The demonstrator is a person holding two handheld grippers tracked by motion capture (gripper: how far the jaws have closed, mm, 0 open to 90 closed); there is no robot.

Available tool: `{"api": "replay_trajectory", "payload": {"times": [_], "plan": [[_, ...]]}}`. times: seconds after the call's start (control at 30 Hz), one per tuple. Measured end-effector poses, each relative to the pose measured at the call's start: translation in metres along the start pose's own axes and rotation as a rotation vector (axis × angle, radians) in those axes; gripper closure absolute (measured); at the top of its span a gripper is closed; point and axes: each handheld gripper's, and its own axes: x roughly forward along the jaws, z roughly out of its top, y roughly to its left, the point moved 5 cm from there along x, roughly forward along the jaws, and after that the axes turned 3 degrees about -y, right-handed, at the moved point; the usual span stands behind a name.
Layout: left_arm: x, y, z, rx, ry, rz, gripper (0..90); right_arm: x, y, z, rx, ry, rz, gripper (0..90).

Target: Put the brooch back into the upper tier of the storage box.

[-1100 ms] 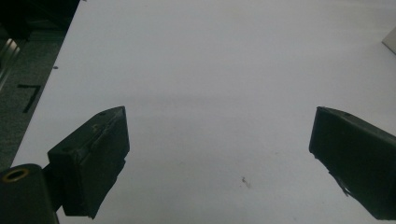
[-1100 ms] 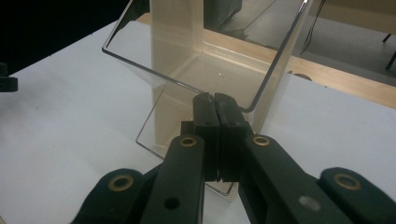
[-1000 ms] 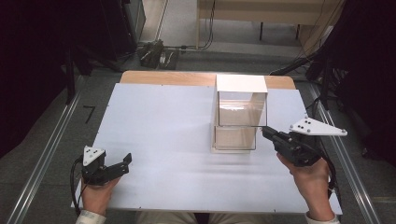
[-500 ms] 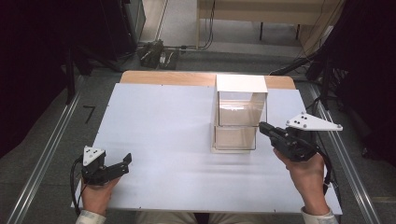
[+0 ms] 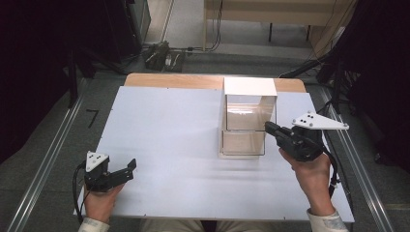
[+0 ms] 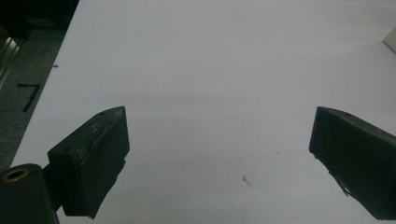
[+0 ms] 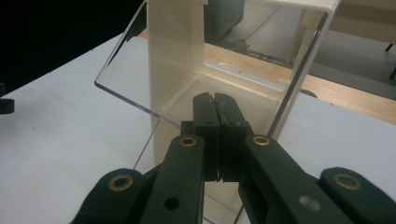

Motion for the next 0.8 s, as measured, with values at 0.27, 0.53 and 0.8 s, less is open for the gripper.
{"api": "replay_trajectory", "payload": {"times": [0.27, 0.53, 0.8], "plan": [[-0.001, 0.001, 0.0, 0.0, -0.004, 0.0, 6.2, 0.007, 0.001, 0.002, 0.003, -0.001, 0.005, 86.5], [-0.001, 0.001, 0.0, 0.0, -0.003, -0.001, 6.2, 0.01, 0.0, 0.002, 0.02, -0.015, 0.029, 66.5], [-0.001, 0.001, 0.0, 0.001, -0.003, -0.002, 6.2, 0.003, 0.003, 0.004, 0.015, -0.027, 0.042, 51.6]]}}
